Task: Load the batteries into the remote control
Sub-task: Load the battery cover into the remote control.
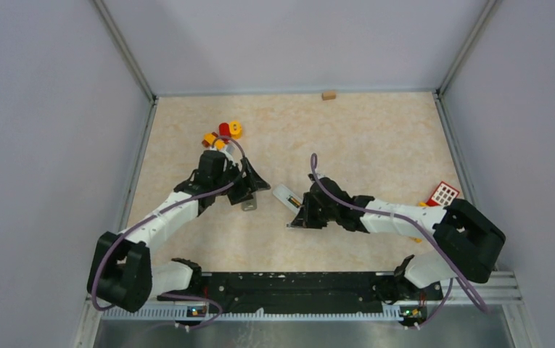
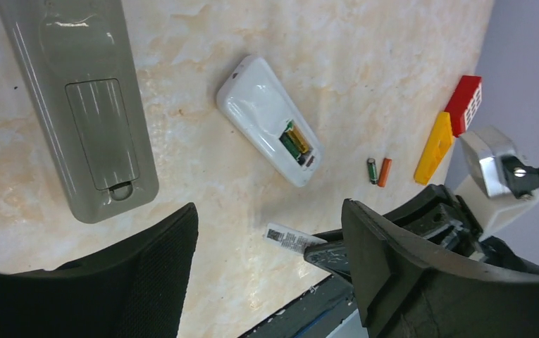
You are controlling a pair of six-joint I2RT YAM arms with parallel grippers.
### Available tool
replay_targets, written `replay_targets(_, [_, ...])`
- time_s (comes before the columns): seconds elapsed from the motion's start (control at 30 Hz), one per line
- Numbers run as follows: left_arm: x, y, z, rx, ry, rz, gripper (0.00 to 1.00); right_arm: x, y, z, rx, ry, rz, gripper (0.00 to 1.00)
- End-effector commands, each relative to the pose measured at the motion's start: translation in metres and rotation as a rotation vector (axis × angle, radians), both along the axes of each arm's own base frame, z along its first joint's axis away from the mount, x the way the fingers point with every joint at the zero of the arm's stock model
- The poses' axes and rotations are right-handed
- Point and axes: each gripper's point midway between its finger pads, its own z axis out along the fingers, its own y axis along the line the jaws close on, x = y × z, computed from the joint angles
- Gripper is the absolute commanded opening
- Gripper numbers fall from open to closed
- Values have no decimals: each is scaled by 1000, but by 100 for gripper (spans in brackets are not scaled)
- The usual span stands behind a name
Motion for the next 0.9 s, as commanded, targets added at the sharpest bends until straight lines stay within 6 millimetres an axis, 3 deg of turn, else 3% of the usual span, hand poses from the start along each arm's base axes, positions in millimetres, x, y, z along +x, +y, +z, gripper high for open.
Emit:
replay_targets(0.0, [10, -6, -5, -18, -36, -14, 76, 17, 5, 14, -31, -59, -23, 0])
replay_targets(0.37, [21, -19, -13, -66, -37, -52, 79, 41, -26, -2, -123, -68, -123, 0])
replay_targets(0.7, [33, -18, -31, -32, -27, -38, 84, 64, -54, 5, -189, -104, -166, 0])
replay_targets(0.8, [36, -14, -38, -5, -23, -14, 85, 63, -50, 14, -167, -115, -126, 0])
replay_targets(0.87, [37, -12, -42, 11, -25, -9, 85, 59, -35, 33, -57, -131, -68, 0])
